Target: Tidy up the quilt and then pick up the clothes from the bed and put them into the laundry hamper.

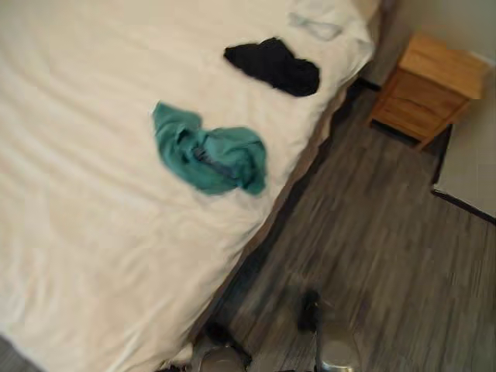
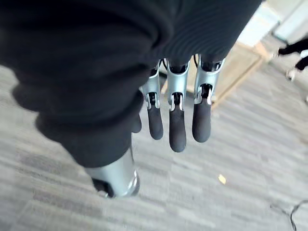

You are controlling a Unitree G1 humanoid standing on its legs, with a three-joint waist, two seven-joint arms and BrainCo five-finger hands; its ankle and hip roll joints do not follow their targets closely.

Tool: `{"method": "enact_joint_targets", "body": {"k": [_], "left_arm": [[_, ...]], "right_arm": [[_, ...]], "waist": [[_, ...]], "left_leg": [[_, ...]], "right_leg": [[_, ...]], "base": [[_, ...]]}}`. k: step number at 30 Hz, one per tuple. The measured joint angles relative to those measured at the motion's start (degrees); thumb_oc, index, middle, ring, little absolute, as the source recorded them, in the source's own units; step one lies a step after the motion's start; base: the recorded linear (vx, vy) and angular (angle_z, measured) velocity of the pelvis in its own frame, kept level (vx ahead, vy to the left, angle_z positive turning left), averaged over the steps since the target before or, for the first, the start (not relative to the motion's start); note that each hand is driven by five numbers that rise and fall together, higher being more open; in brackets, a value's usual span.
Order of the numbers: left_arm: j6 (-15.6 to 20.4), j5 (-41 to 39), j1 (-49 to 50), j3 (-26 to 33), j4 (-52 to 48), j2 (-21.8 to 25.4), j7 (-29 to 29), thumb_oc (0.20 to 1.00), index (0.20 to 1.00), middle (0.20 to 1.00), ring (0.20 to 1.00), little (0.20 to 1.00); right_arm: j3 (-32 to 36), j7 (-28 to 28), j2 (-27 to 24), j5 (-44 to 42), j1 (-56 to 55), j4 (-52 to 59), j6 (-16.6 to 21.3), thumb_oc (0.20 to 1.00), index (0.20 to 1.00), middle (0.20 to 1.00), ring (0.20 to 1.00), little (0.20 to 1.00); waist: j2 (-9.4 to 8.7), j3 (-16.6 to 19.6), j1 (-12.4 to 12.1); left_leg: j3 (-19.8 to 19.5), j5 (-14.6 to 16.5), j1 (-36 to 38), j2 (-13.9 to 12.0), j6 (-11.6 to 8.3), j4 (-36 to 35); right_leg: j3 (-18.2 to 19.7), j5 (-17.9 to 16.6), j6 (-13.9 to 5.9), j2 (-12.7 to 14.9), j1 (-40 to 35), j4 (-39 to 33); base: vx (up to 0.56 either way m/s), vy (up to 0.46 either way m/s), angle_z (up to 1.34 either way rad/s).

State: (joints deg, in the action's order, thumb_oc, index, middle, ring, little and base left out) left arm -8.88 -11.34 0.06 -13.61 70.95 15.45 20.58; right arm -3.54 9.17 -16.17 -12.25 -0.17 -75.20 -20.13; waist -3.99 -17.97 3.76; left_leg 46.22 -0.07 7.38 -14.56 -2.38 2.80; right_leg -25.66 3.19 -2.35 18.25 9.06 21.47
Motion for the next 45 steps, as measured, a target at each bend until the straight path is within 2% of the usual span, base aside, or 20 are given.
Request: {"method": "enact_joint_targets", "body": {"k": [1,2,3,4,7,10,14,15,17,18,24,29,33,35,36,37,38,41,42,45], "left_arm": [[-0.2,0.2,-0.9,-0.2,0.1,-2.3,0.2,1.0,1.0,1.0,1.0,1.0],[-0.5,0.2,-1.3,0.2,0.0,-3.2,0.8,1.0,1.0,1.0,1.0,1.0],[-0.7,0.3,-1.8,0.4,0.2,-3.7,1.1,1.0,1.0,1.0,1.0,1.0],[-1.8,0.3,-3.2,0.2,-0.2,-5.1,0.9,1.0,1.0,1.0,1.0,1.0],[-2.7,0.4,-3.8,-0.1,0.1,-6.8,0.5,1.0,1.0,1.0,1.0,1.0],[-2.7,0.1,-3.8,-0.6,1.5,-7.2,0.6,1.0,1.0,1.0,1.0,1.0],[-2.1,-1.4,-2.4,-0.2,1.4,-6.4,0.6,1.0,1.0,1.0,1.0,1.0],[-1.7,-1.5,-1.3,-0.1,1.3,-6.6,0.4,1.0,1.0,1.0,1.0,1.0],[-1.5,-2.8,0.4,-0.5,0.9,-7.2,-0.5,1.0,1.0,1.0,1.0,1.0],[-1.7,-4.3,0.8,-0.4,1.0,-8.3,-0.8,1.0,1.0,1.0,1.0,1.0],[-1.4,-5.8,1.2,-0.5,1.7,-6.3,-2.2,1.0,1.0,1.0,1.0,1.0],[0.9,-5.9,-0.5,-2.0,1.3,-6.5,-2.3,1.0,1.0,1.0,1.0,1.0],[1.0,-5.8,-2.8,-2.0,0.9,-6.5,-2.5,1.0,1.0,1.0,1.0,1.0],[0.9,-5.9,-4.4,-1.5,1.4,-6.2,-2.2,1.0,1.0,1.0,1.0,1.0],[0.7,-6.1,-6.7,-0.8,2.3,-6.5,-2.0,1.0,1.0,1.0,1.0,1.0],[0.7,-6.2,-8.2,-0.3,2.9,-6.9,-2.2,1.0,1.0,1.0,1.0,1.0],[0.7,-6.0,-8.6,-0.2,2.8,-6.4,-2.4,1.0,1.0,1.0,1.0,1.0],[0.9,-4.5,-9.5,0.2,2.5,-5.7,-2.5,1.0,1.0,1.0,1.0,1.0],[0.9,-3.9,-10.3,0.1,2.4,-4.8,-2.5,1.0,1.0,1.0,1.0,1.0],[0.1,-4.2,-10.1,0.6,3.3,-4.7,-2.4,1.0,1.0,1.0,1.0,1.0]], "right_arm": [[-1.5,-0.3,0.9,0.1,1.1,0.2,1.6,1.0,1.0,1.0,1.0,1.0],[-1.5,-0.2,0.9,0.3,1.9,0.8,2.9,1.0,1.0,1.0,1.0,1.0],[-1.5,-0.1,0.6,0.4,2.5,1.4,3.7,1.0,1.0,1.0,1.0,1.0],[-1.5,0.6,-0.7,0.6,3.8,3.2,5.2,1.0,1.0,1.0,1.0,1.0],[-2.2,0.9,-2.9,1.8,4.6,3.4,6.2,1.0,1.0,1.0,1.0,1.0],[-4.8,1.1,-2.8,4.6,3.0,3.2,6.2,1.0,1.0,1.0,1.0,1.0],[-6.0,2.1,-2.9,5.3,2.8,1.5,5.0,1.0,1.0,1.0,1.0,1.0],[-6.0,2.2,-3.2,5.4,2.9,1.4,4.4,1.0,1.0,1.0,1.0,1.0],[-6.0,2.1,-4.0,5.6,4.6,0.6,4.2,1.0,1.0,1.0,1.0,1.0],[-6.0,2.1,-4.0,5.7,6.3,0.4,4.3,1.0,1.0,1.0,1.0,1.0],[-8.1,2.1,2.3,5.8,4.7,-0.2,4.2,1.0,1.0,1.0,1.0,1.0],[-8.1,3.2,0.7,6.0,4.6,-0.1,5.2,1.0,1.0,1.0,1.0,1.0],[-8.1,3.9,1.8,5.4,6.0,-0.6,6.1,1.0,1.0,1.0,1.0,1.0],[-8.3,3.6,3.0,5.4,8.9,-0.1,7.0,1.0,1.0,1.0,1.0,1.0],[-10.4,3.0,2.1,5.5,9.8,-0.1,7.5,1.0,1.0,1.0,1.0,1.0],[-11.8,2.6,1.3,5.6,9.5,-0.1,7.9,1.0,1.0,1.0,1.0,1.0],[-11.9,2.2,1.6,5.4,8.6,-0.6,7.6,1.0,1.0,1.0,1.0,1.0],[-8.9,2.4,1.6,5.3,7.9,-2.7,5.5,1.0,1.0,1.0,1.0,1.0],[-7.4,2.6,2.0,5.4,7.4,-2.5,4.8,1.0,1.0,1.0,1.0,1.0],[-5.3,2.6,2.4,5.7,5.1,-2.5,3.4,1.0,1.0,1.0,1.0,1.0]], "waist": [[2.91,2.2,-1.5],[3.32,2.9,-1.5],[3.63,3.5,-1.5],[4.67,4.8,-1.2],[8.37,6.9,0.3],[8.31,9.7,1.9],[5.85,9.7,-0.7],[5.62,9.6,0.1],[6.7,9.8,-1.0],[9.68,9.6,-1.5],[5.91,10.1,-2.3],[6.92,9.5,-2.4],[5.97,8.8,-2.7],[5.39,6.7,-2.4],[5.71,4.7,-2.0],[6.89,1.6,-2.4],[6.69,0.5,-1.7],[5.56,-1.5,0.5],[3.85,-2.6,1.2],[3.38,-3.5,2.7]], "left_leg": [[-8.7,0.6,-0.9,-3.3,2.31,6.6],[-12.1,1.0,-2.7,-4.2,1.48,10.3],[-14.9,2.7,-3.4,-4.1,-0.16,11.5],[-17.7,3.6,-4.1,-0.6,-1.63,8.7],[-18.0,-1.1,-4.5,1.8,-1.1,2.1],[-18.6,-1.2,-3.3,1.8,-1.7,1.3],[-31.5,-1.8,-4.4,4.3,-1.23,7.5],[-37.2,2.1,-4.6,7.2,-2.02,7.1],[-46.3,3.3,-1.2,13.3,-0.13,-5.0],[-47.8,0.6,-1.1,13.3,2.39,-7.5],[-42.6,2.8,0.5,14.4,2.26,-5.7],[-43.6,3.7,0.2,14.5,2.9,-4.4],[-45.8,5.4,-1.4,16.3,4.32,-3.5],[-43.5,7.6,-3.1,17.6,5.54,1.9],[-40.8,11.5,-8.7,19.5,9.39,14.9],[-39.1,16.5,-10.5,18.2,11.27,19.7],[-39.0,17.3,-10.7,18.3,11.6,20.9],[-38.9,16.7,-12.2,18.2,12.65,19.6],[-39.8,16.4,-10.9,19.5,11.77,15.9],[-43.3,15.6,-8.9,20.4,11.05,13.8]], "right_leg": [[1.4,-0.6,-0.79,-4.5,-4.1,-6.4],[3.1,-0.5,-0.54,-5.4,-4.7,-7.9],[4.1,-0.7,-0.14,-5.8,-5.5,-9.4],[5.5,-2.7,0.03,-6.7,-8.4,-14.1],[6.7,-2.3,-0.55,-9.9,-10.9,-16.8],[8.6,0.0,-0.87,-10.6,-10.0,-15.6],[16.8,-1.5,-0.03,-9.9,-9.5,-16.5],[18.7,-3.0,-0.26,-9.0,-10.8,-18.8],[23.8,-4.4,-1.54,-9.3,-8.2,-19.8],[25.4,-5.8,-2.49,-12.0,-7.1,-19.9],[26.2,-8.1,-3.06,-11.9,-5.4,-20.8],[27.7,-9.2,-2.41,-12.2,-6.0,-22.8],[28.3,-10.3,-3.26,-12.0,-3.2,-18.6],[26.3,-12.9,-5.73,-12.3,1.3,-12.4],[25.7,-12.9,-6.04,-12.0,7.5,-3.0],[24.2,-13.3,-6.96,-12.6,15.5,11.3],[23.3,-12.0,-5.94,-11.9,17.9,14.0],[20.5,-10.5,-6.3,-11.0,21.3,8.4],[21.5,-10.1,-6.88,-10.9,19.8,-0.7],[22.9,-10.1,-6.84,-10.5,10.2,-19.0]], "base": [[0.14,-0.374,-1.12],[0.16,-0.333,-0.97],[0.12,-0.166,-0.76],[0.13,-0.173,-0.69],[0.09,-0.1,-0.57],[0.09,-0.095,-0.37],[0.06,-0.047,-0.88],[0.13,0.004,-0.78],[0.12,0.019,-1.31],[0.12,0.031,-1.52],[0.08,0.105,-0.74],[0.06,0.176,-0.21],[0.08,0.096,-0.2],[0.09,0.029,-0.92],[0.21,-0.013,-0.96],[0.25,-0.032,-0.66],[0.36,-0.065,-0.39],[0.46,-0.124,-0.03],[0.66,-0.176,-0.1],[0.63,-0.201,0.25]]}}
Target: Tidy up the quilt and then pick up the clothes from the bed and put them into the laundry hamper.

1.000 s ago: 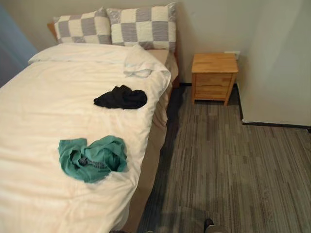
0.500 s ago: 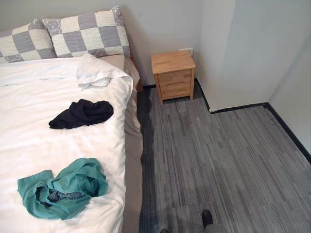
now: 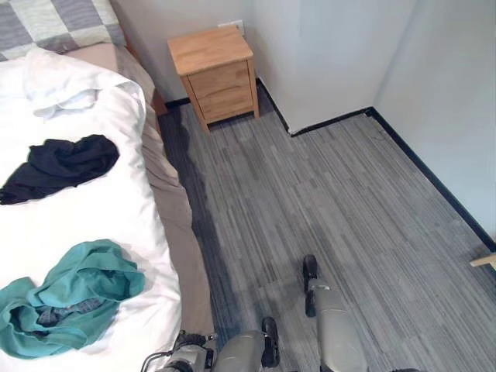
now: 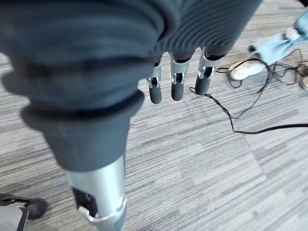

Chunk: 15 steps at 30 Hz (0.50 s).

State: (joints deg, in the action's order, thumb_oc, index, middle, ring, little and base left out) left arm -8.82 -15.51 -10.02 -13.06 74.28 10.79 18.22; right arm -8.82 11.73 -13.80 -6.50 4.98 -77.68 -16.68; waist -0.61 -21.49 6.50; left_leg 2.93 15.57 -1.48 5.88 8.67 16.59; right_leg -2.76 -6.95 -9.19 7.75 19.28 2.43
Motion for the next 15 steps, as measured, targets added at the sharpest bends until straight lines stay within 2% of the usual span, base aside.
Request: {"method": "enact_joint_targets", "body": {"k": [1,2,4,5,6,7,8,9,10,11,12,13,14,15], "left_arm": [[-0.2,0.0,0.2,0.0,-0.1,0.0,0.1,1.0,1.0,1.0,1.0,1.0],[-0.4,0.0,1.1,0.1,0.0,-0.1,0.3,1.0,1.0,1.0,1.0,1.0],[-0.5,0.1,1.4,0.0,-0.1,-0.4,0.6,1.0,1.0,1.0,1.0,1.0],[-0.9,0.4,2.5,-0.1,-0.2,-0.8,0.8,1.0,1.0,1.0,1.0,1.0],[-1.3,0.5,3.5,0.1,0.0,-0.9,0.8,1.0,1.0,1.0,1.0,1.0],[-1.7,0.7,6.1,-0.2,0.1,-1.3,0.3,1.0,1.0,1.0,1.0,1.0],[-1.7,0.7,6.7,-0.1,0.5,-1.4,0.2,1.0,1.0,1.0,1.0,1.0],[-1.0,0.6,7.2,0.3,0.5,-1.3,0.3,1.0,1.0,1.0,1.0,1.0],[0.1,0.5,7.1,0.6,0.7,-1.4,0.5,1.0,1.0,1.0,1.0,1.0],[0.3,0.1,7.3,1.5,-0.4,-1.6,0.6,1.0,1.0,1.0,1.0,1.0],[1.1,-1.7,6.7,2.9,-0.8,-1.8,0.6,1.0,1.0,1.0,1.0,1.0],[1.2,-5.8,4.6,3.2,-0.9,-1.2,1.0,1.0,1.0,1.0,1.0,1.0],[1.3,-7.1,5.2,3.8,-1.3,-1.1,1.3,1.0,1.0,1.0,1.0,1.0],[1.8,-8.0,5.2,4.6,-1.2,-1.0,1.9,1.0,1.0,1.0,1.0,1.0]], "right_arm": [[0.1,0.0,0.1,0.2,-0.6,-0.1,-0.7,1.0,1.0,1.0,1.0,1.0],[0.0,-0.2,0.3,1.2,-1.5,-0.3,-1.3,1.0,1.0,1.0,1.0,1.0],[-0.1,-0.4,0.2,1.5,-1.7,-0.3,-1.4,1.0,1.0,1.0,1.0,1.0],[0.0,-0.2,0.2,1.5,-0.7,-1.4,-1.1,1.0,1.0,1.0,1.0,1.0],[0.0,-0.3,0.2,1.4,-0.4,-1.6,-1.0,1.0,1.0,1.0,1.0,1.0],[0.0,0.0,0.1,1.1,-0.5,-2.2,0.3,1.0,1.0,1.0,1.0,1.0],[-0.1,0.0,-0.1,0.8,-1.1,-1.9,0.9,1.0,1.0,1.0,1.0,1.0],[0.6,-0.1,-0.6,1.0,-0.3,-1.3,2.2,1.0,1.0,1.0,1.0,1.0],[1.7,-0.3,-1.1,1.5,0.6,-1.0,3.4,1.0,1.0,1.0,1.0,1.0],[1.4,-0.4,-1.9,1.6,1.8,0.8,3.8,1.0,1.0,1.0,1.0,1.0],[1.6,-0.4,-2.7,1.6,3.2,1.0,4.5,1.0,1.0,1.0,1.0,1.0],[-0.5,-0.3,-3.2,1.6,5.6,0.2,5.3,1.0,1.0,1.0,1.0,1.0],[-1.6,-0.1,-3.4,1.6,6.1,1.0,5.6,1.0,1.0,1.0,1.0,1.0],[-1.9,0.1,-3.9,1.4,5.9,2.3,6.2,1.0,1.0,1.0,1.0,1.0]], "waist": [[-0.05,-0.3,0.0],[0.52,-0.4,-0.1],[0.65,-0.3,0.1],[2.01,-0.8,0.6],[2.56,-0.6,1.2],[3.96,0.7,1.8],[4.04,1.7,2.4],[4.03,3.3,2.2],[2.95,4.3,1.8],[3.29,5.3,0.8],[2.31,4.9,-0.2],[1.67,4.4,-2.3],[1.17,4.8,-3.2],[-0.52,5.0,-3.2]], "left_leg": [[0.0,-0.1,1.0,0.0,0.03,-0.1],[-0.5,0.0,1.6,-0.4,-0.05,0.5],[-0.8,0.2,2.3,-0.7,-0.41,0.3],[-2.0,0.4,3.8,-2.3,-2.83,-0.3],[-2.3,0.4,5.1,-3.4,-3.93,-1.3],[-2.3,-0.8,9.3,-5.6,-6.88,-4.8],[-2.4,-1.5,9.6,-6.5,-7.96,-4.2],[-2.2,-4.2,7.6,-6.4,-11.13,0.6],[-1.6,-6.4,4.1,-6.3,-12.95,7.2],[-2.0,-8.3,0.9,-5.8,-13.64,13.2],[-2.2,-15.8,-7.7,-6.0,-14.07,29.3],[-3.6,-27.8,-18.8,-5.6,-13.47,50.0],[-4.5,-27.9,-22.1,-4.4,-13.67,55.9],[-6.4,-28.1,-26.8,-1.0,-13.89,67.3]], "right_leg": [[0.0,0.0,0.02,0.3,-2.2,-1.1],[0.0,0.6,1.06,0.8,-4.2,2.1],[-0.1,1.1,1.67,1.4,-5.3,6.6],[-0.2,1.5,3.25,0.3,-6.8,8.5],[-0.7,2.0,4.18,-0.5,-7.7,9.0],[-1.7,5.5,6.56,-2.1,-9.1,11.4],[-3.0,6.4,7.9,-2.3,-9.6,12.4],[-3.5,9.8,8.21,-2.2,-9.9,13.3],[-3.6,9.7,8.96,-1.6,-9.9,12.8],[-3.7,10.4,10.66,-2.2,-9.8,13.2],[-2.8,11.6,13.21,-2.3,-9.3,14.3],[-2.7,11.6,13.43,-1.8,-10.7,15.5],[-3.0,11.8,14.41,-1.7,-12.4,15.3],[-3.7,12.6,15.2,-0.2,-14.1,14.7]], "base": [[0.58,-0.242,0.08],[0.63,-0.26,0.07],[0.73,-0.237,0.13],[0.64,-0.161,0.2],[0.59,-0.155,0.24],[0.36,-0.125,0.33],[0.35,-0.163,0.37],[0.33,-0.304,0.2],[0.25,-0.281,-0.01],[0.22,-0.245,-0.16],[0.14,-0.072,-0.38],[0.21,-0.05,-0.38],[0.22,-0.023,-0.31],[0.24,0.035,-0.01]]}}
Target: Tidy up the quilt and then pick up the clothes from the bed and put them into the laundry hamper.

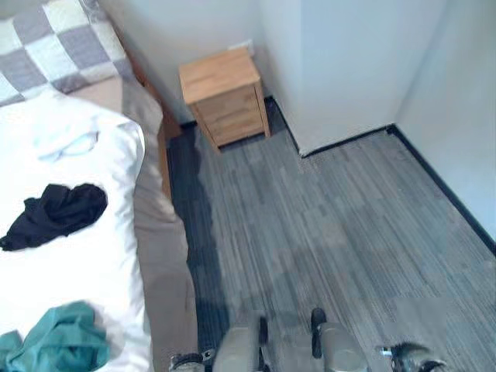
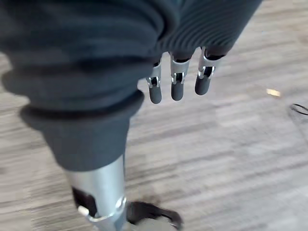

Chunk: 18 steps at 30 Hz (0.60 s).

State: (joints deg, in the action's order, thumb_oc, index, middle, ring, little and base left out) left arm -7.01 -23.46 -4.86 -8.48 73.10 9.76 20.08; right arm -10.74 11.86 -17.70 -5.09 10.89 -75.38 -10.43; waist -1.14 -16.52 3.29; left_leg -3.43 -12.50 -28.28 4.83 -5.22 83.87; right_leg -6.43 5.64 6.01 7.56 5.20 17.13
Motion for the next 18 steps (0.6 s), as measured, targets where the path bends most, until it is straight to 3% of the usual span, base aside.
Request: {"method": "enact_joint_targets", "body": {"k": [1,2,3,4,5,6,7,8,9,10,11,12,13,14,16,17,18], "left_arm": [[1.9,0.1,-0.4,-0.7,-0.6,1.1,0.2,1.0,1.0,1.0,1.0,1.0],[2.5,0.1,-0.6,-0.7,-1.0,1.3,0.5,1.0,1.0,1.0,1.0,1.0],[2.7,0.1,-0.3,-0.9,-2.2,1.1,1.0,1.0,1.0,1.0,1.0,1.0],[2.8,0.0,0.7,-0.7,-3.3,1.0,0.5,1.0,1.0,1.0,1.0,1.0],[2.6,-0.3,0.9,-0.2,-3.2,1.1,-0.4,1.0,1.0,1.0,1.0,1.0],[2.3,-0.6,0.6,0.0,-2.5,1.4,-1.3,1.0,1.0,1.0,1.0,1.0],[1.9,-0.6,0.5,-0.1,-2.5,1.0,-1.6,1.0,1.0,1.0,1.0,1.0],[1.5,-0.6,-0.2,-0.1,-2.8,0.2,-1.9,1.0,1.0,1.0,1.0,1.0],[1.5,-0.5,0.7,-0.1,-3.4,0.5,-1.7,1.0,1.0,1.0,1.0,1.0],[1.9,-0.4,2.3,0.0,-3.4,1.0,-1.3,1.0,1.0,1.0,1.0,1.0],[1.9,-0.4,1.7,0.0,-3.1,0.6,-1.3,1.0,1.0,1.0,1.0,1.0],[1.7,-0.4,0.6,0.0,-2.6,0.1,-1.0,1.0,1.0,1.0,1.0,1.0],[1.6,-0.5,-1.2,-0.3,-1.6,-0.9,0.1,1.0,1.0,1.0,1.0,1.0],[1.8,-0.4,-1.4,-0.7,-0.9,-0.9,0.2,1.0,1.0,1.0,1.0,1.0],[1.9,-0.1,-1.6,-0.5,2.1,-0.4,0.4,1.0,1.0,1.0,1.0,1.0],[1.9,0.0,-1.2,-0.4,2.1,-0.4,0.2,1.0,1.0,1.0,1.0,1.0],[2.0,0.0,0.2,-0.2,1.8,-0.7,0.0,1.0,1.0,1.0,1.0,1.0]], "right_arm": [[-0.6,0.5,-0.3,-0.9,-0.2,0.6,0.0,1.0,1.0,1.0,1.0,1.0],[-0.9,0.5,-0.1,-2.0,0.2,0.5,0.0,1.0,1.0,1.0,1.0,1.0],[-0.9,0.5,-0.8,-2.5,0.3,0.6,-0.1,1.0,1.0,1.0,1.0,1.0],[-0.9,0.4,-1.8,-2.8,0.3,1.3,-0.3,1.0,1.0,1.0,1.0,1.0],[-1.1,0.4,-1.4,-2.7,0.2,1.8,-0.8,1.0,1.0,1.0,1.0,1.0],[-1.3,0.0,-0.4,-2.7,0.3,2.6,-0.9,1.0,1.0,1.0,1.0,1.0],[-1.7,-0.1,-0.5,-2.7,0.0,2.4,-1.1,1.0,1.0,1.0,1.0,1.0],[-2.4,-0.1,-1.2,-2.5,-0.7,2.4,-1.5,1.0,1.0,1.0,1.0,1.0],[-2.5,-0.1,-1.1,-2.3,-1.1,2.6,-1.9,1.0,1.0,1.0,1.0,1.0],[-3.1,0.0,-1.5,-2.2,-2.9,2.4,-2.5,1.0,1.0,1.0,1.0,1.0],[-3.0,0.2,-2.5,-2.2,-3.2,2.3,-3.0,1.0,1.0,1.0,1.0,1.0],[-2.7,0.6,-3.4,-2.2,-4.1,2.2,-3.5,1.0,1.0,1.0,1.0,1.0],[-2.0,1.1,-3.9,-2.2,-5.9,1.4,-3.8,1.0,1.0,1.0,1.0,1.0],[-1.0,1.2,-3.5,-2.0,-6.1,0.4,-4.2,1.0,1.0,1.0,1.0,1.0],[-0.6,1.7,-0.9,-1.4,-6.3,-0.1,-4.7,1.0,1.0,1.0,1.0,1.0],[1.1,1.7,-0.2,-0.8,-7.1,0.1,-4.6,1.0,1.0,1.0,1.0,1.0],[1.4,1.8,0.5,0.5,-7.3,-0.9,-4.7,1.0,1.0,1.0,1.0,1.0]], "waist": [[-3.32,0.1,-1.9],[-4.13,-0.4,-2.9],[-2.58,-0.2,-3.3],[0.44,-0.5,-3.2],[0.79,-0.5,-3.6],[-0.13,-1.0,-3.8],[-0.59,-1.7,-3.0],[-0.51,-2.9,-2.2],[-0.12,-2.3,-2.2],[2.27,1.6,-2.0],[5.84,1.6,-1.7],[8.2,1.3,-1.3],[9.04,0.9,-1.4],[8.4,1.2,-1.8],[5.4,1.3,-2.1],[5.04,1.1,-2.1],[3.27,1.3,-2.3]], "left_leg": [[1.2,-0.3,-7.3,8.0,-0.51,12.6],[2.3,-0.5,-10.1,10.1,-0.91,15.4],[2.4,0.4,-12.9,10.7,-1.98,18.7],[3.7,3.6,-17.0,8.9,-3.73,20.6],[5.8,4.7,-18.7,6.2,-2.16,16.6],[8.9,5.6,-18.8,1.5,-0.7,1.8],[8.5,5.4,-18.6,-0.1,-0.36,-2.7],[6.4,3.8,-15.7,-2.2,1.13,-12.3],[5.8,4.1,-12.0,-3.9,0.95,-26.7],[3.1,4.9,-5.2,-7.3,0.35,-55.1],[1.3,5.6,-0.9,-9.8,-0.55,-68.4],[1.2,5.9,2.6,-10.7,-0.99,-76.9],[2.1,6.1,6.6,-9.0,-1.12,-82.3],[3.1,6.0,7.8,-8.0,-0.99,-82.7],[5.9,5.4,10.5,-7.2,0.2,-82.0],[7.2,5.3,11.9,-7.2,0.44,-81.1],[9.1,6.4,14.7,-7.2,2.38,-80.6]], "right_leg": [[-0.5,0.6,0.66,4.3,-2.1,-0.5],[-1.5,0.8,0.54,5.3,-1.3,1.7],[-2.4,0.9,-0.36,4.4,-0.9,0.5],[-2.2,0.9,-1.49,2.4,-3.9,-2.9],[-1.1,0.7,-1.18,1.8,-3.7,-3.1],[0.1,0.4,-0.89,2.4,-4.6,-4.3],[-0.1,0.4,-1.0,2.6,-5.8,-4.4],[0.2,0.9,-1.42,3.0,-5.2,0.5],[1.1,0.2,-4.19,1.4,-6.0,-1.5],[2.7,0.7,-5.26,-1.8,-8.5,-8.9],[2.4,-0.5,-4.3,-5.0,-11.4,-12.8],[1.7,-1.0,-4.04,-6.9,-13.1,-14.7],[0.6,-0.5,-3.15,-7.2,-15.2,-15.6],[1.1,0.6,-3.27,-6.7,-15.4,-15.5],[1.9,1.9,-4.72,-5.1,-16.6,-15.6],[1.8,2.6,-5.5,-4.4,-18.2,-15.9],[1.7,4.5,-6.62,-3.4,-20.1,-15.3]], "base": [[0.23,0.037,-0.1],[0.23,0.023,-0.28],[0.3,-0.044,-0.4],[0.27,-0.042,-0.4],[0.32,-0.035,-0.57],[0.27,0.07,-0.42],[0.47,0.229,-0.44],[0.59,0.367,-0.27],[0.72,0.451,-0.53],[0.57,0.34,-0.48],[0.4,0.227,-0.33],[0.4,0.276,0.08],[0.38,0.267,0.15],[0.36,0.264,0.02],[0.49,0.36,-0.13],[0.65,0.441,0.06],[0.39,0.224,0.11]]}}
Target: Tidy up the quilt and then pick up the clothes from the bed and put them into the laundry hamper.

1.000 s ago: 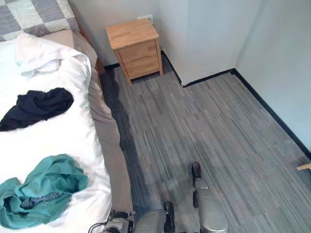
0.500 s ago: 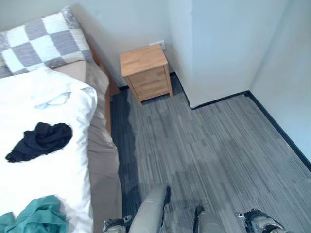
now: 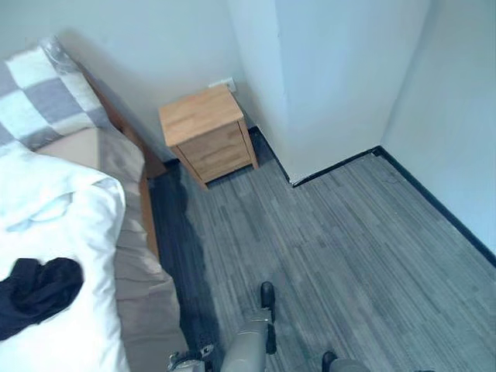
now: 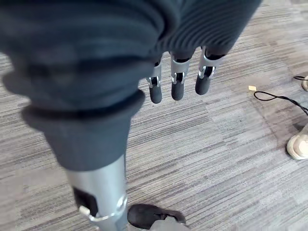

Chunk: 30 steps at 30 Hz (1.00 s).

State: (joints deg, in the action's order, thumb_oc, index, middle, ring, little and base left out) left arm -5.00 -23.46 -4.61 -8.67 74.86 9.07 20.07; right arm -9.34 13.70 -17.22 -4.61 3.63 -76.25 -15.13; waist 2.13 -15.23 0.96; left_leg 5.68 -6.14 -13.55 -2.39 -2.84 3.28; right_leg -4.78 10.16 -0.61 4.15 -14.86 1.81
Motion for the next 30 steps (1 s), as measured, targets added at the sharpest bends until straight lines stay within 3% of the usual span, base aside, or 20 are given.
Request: {"method": "enact_joint_targets", "body": {"k": [1,2,4,5,7,8,9,11,12,13,15,17,19,21,25,26,27,28,30], "left_arm": [[-0.1,0.0,1.0,-0.1,0.1,-0.3,-0.1,1.0,1.0,1.0,1.0,1.0],[0.0,0.1,1.4,-0.2,-0.2,0.3,-0.1,1.0,1.0,1.0,1.0,1.0],[0.3,2.5,0.1,-1.4,-0.9,1.0,0.0,1.0,1.0,1.0,1.0,1.0],[0.6,4.5,-1.0,-2.5,-1.0,1.1,-0.1,1.0,1.0,1.0,1.0,1.0],[0.9,6.7,-2.0,-4.0,-1.3,1.4,0.0,1.0,1.0,1.0,1.0,1.0],[1.0,7.1,-2.2,-4.5,-1.5,1.5,0.0,1.0,1.0,1.0,1.0,1.0],[1.1,7.1,-3.2,-6.9,-2.2,2.4,0.3,1.0,1.0,1.0,1.0,1.0],[1.1,7.0,-3.2,-6.6,-2.5,2.8,0.2,1.0,1.0,1.0,1.0,1.0],[1.0,6.9,-3.4,-6.6,-2.2,3.4,0.0,1.0,1.0,1.0,1.0,1.0],[1.0,6.9,-3.5,-6.6,-1.8,3.8,0.0,1.0,1.0,1.0,1.0,1.0],[0.9,6.9,-4.1,-6.4,-1.6,4.3,0.0,1.0,1.0,1.0,1.0,1.0],[0.9,6.9,-4.3,-6.1,-1.6,3.1,-0.1,1.0,1.0,1.0,1.0,1.0],[0.9,7.3,-3.7,-6.4,-2.0,0.7,-0.2,1.0,1.0,1.0,1.0,1.0],[0.8,8.6,-2.9,-6.8,-3.0,0.5,0.1,1.0,1.0,1.0,1.0,1.0],[-0.1,9.0,-1.1,-6.6,-2.1,0.4,1.1,1.0,1.0,1.0,1.0,1.0],[0.2,9.0,-0.9,-6.6,-1.6,0.1,1.1,1.0,1.0,1.0,1.0,1.0],[0.5,9.0,-0.6,-6.6,-1.6,-0.1,1.2,1.0,1.0,1.0,1.0,1.0],[1.2,8.9,0.2,-5.8,-1.4,-0.6,2.1,1.0,1.0,1.0,1.0,1.0],[1.5,8.9,0.2,-5.5,-2.2,-0.5,2.9,1.0,1.0,1.0,1.0,1.0]], "right_arm": [[0.0,0.0,0.1,0.2,-0.5,-1.2,0.0,1.0,1.0,1.0,1.0,1.0],[-0.1,0.0,1.3,0.2,-0.8,-1.5,0.0,1.0,1.0,1.0,1.0,1.0],[0.0,-0.1,2.9,0.2,-0.3,-1.8,0.9,1.0,1.0,1.0,1.0,1.0],[0.0,-0.1,3.6,0.1,-0.2,-1.3,2.0,1.0,1.0,1.0,1.0,1.0],[-0.2,-0.1,3.8,-0.7,0.7,-0.7,3.2,1.0,1.0,1.0,1.0,1.0],[-0.3,-0.1,3.6,-1.1,1.0,0.1,4.0,1.0,1.0,1.0,1.0,1.0],[-1.6,0.8,2.1,-1.1,3.2,0.5,4.1,1.0,1.0,1.0,1.0,1.0],[-2.7,0.3,-0.4,-1.1,4.1,2.2,5.4,1.0,1.0,1.0,1.0,1.0],[-3.3,0.3,-0.1,-2.5,4.3,2.3,6.1,1.0,1.0,1.0,1.0,1.0],[-4.3,0.3,0.5,-3.3,4.1,2.2,6.2,1.0,1.0,1.0,1.0,1.0],[-4.9,0.2,2.1,-3.3,3.7,2.3,6.2,1.0,1.0,1.0,1.0,1.0],[-4.3,0.1,4.5,-3.3,2.9,1.3,5.9,1.0,1.0,1.0,1.0,1.0],[-3.2,0.2,5.3,-3.3,0.8,1.0,5.0,1.0,1.0,1.0,1.0,1.0],[-2.3,0.3,5.8,-3.4,-0.7,1.0,4.0,1.0,1.0,1.0,1.0,1.0],[-2.2,0.6,5.1,-3.2,-0.1,0.4,2.5,1.0,1.0,1.0,1.0,1.0],[-2.1,1.2,4.2,-3.2,1.3,-0.3,2.6,1.0,1.0,1.0,1.0,1.0],[-1.9,1.3,3.6,-3.2,1.6,-0.3,2.8,1.0,1.0,1.0,1.0,1.0],[-1.4,1.7,2.2,-2.9,2.2,-0.3,3.5,1.0,1.0,1.0,1.0,1.0],[-1.6,2.7,0.3,-2.8,3.8,-0.6,4.8,1.0,1.0,1.0,1.0,1.0]], "waist": [[0.74,1.1,0.3],[-1.52,1.3,-0.1],[-2.83,1.6,-2.1],[-2.79,1.6,-2.8],[-2.52,1.7,-3.3],[-1.86,1.8,-3.1],[-0.35,0.7,-3.2],[2.06,-0.1,-1.7],[2.1,-0.4,-0.2],[1.41,-0.4,0.5],[-0.85,-1.1,1.5],[-3.97,-2.7,3.9],[-3.33,-3.0,4.8],[-2.33,-2.6,5.1],[0.04,-1.5,5.5],[-0.07,-1.2,5.5],[0.11,-0.9,5.4],[0.71,0.2,4.9],[0.22,0.9,3.4]], "left_leg": [[0.0,1.6,1.9,-0.9,0.87,0.2],[1.2,-2.1,2.9,1.1,3.18,0.6],[1.6,0.2,2.4,2.8,4.9,2.7],[1.4,1.9,2.9,4.1,6.84,3.5],[1.8,3.7,5.2,6.2,8.64,3.2],[1.6,4.5,6.0,6.8,9.33,2.9],[2.0,5.7,8.6,7.3,10.25,1.8],[1.4,5.9,10.1,6.6,10.13,0.4],[0.9,5.6,12.2,6.4,9.15,-1.1],[0.4,6.0,13.3,6.7,8.9,-1.7],[-0.7,7.4,15.1,8.5,9.3,-2.2],[-3.9,10.0,17.8,11.7,11.12,-0.7],[-6.6,13.8,18.9,11.8,11.34,2.6],[-9.2,16.4,20.9,11.0,11.54,3.9],[-11.7,19.1,24.8,8.1,7.57,5.5],[-9.6,16.9,24.0,7.8,3.92,12.1],[-8.9,16.1,23.3,7.5,2.82,14.8],[-7.2,14.6,20.7,6.7,0.74,22.2],[-4.4,9.1,10.1,5.2,-0.1,39.2]], "right_leg": [[-0.3,1.5,-1.15,0.2,-1.2,0.6],[-0.8,3.3,-2.3,2.3,-1.7,3.0],[-1.9,3.8,-2.78,4.2,0.9,9.2],[-4.0,3.6,-3.45,6.2,5.7,21.6],[-3.1,1.1,-4.6,11.2,14.9,41.8],[-2.5,0.7,-4.87,12.1,17.7,45.2],[-3.1,1.6,-3.7,13.7,24.2,48.7],[-3.1,2.1,-3.87,10.7,29.8,42.9],[-1.6,1.5,-3.93,6.9,30.3,29.5],[-1.3,0.2,-4.22,5.2,30.0,19.3],[-1.0,-3.3,-5.5,4.6,30.1,6.4],[1.3,-9.7,-7.37,4.8,31.1,-4.3],[2.9,-12.9,-6.81,3.3,32.2,-2.3],[3.4,-13.2,-6.28,2.1,31.8,4.1],[2.5,-18.8,-1.09,-0.4,28.0,7.0],[1.2,-16.2,1.57,0.0,25.3,7.8],[0.8,-15.2,1.5,0.0,24.3,7.7],[-0.9,-13.6,1.74,-0.2,21.9,7.0],[-0.8,-13.2,4.29,-0.3,18.8,4.2]], "base": [[0.47,0.26,0.27],[0.38,0.228,0.2],[0.37,0.329,0.18],[0.32,0.349,0.25],[0.26,0.25,0.21],[0.36,0.146,-0.14],[0.34,0.043,-0.25],[0.4,-0.082,-0.12],[0.52,-0.157,0.17],[0.5,-0.142,0.27],[0.45,-0.104,0.42],[0.54,-0.154,0.82],[0.49,-0.206,0.79],[0.49,-0.213,0.71],[0.4,-0.145,0.43],[0.42,-0.181,0.53],[0.43,-0.216,0.51],[0.16,-0.109,0.28],[0.27,-0.012,0.19]]}}
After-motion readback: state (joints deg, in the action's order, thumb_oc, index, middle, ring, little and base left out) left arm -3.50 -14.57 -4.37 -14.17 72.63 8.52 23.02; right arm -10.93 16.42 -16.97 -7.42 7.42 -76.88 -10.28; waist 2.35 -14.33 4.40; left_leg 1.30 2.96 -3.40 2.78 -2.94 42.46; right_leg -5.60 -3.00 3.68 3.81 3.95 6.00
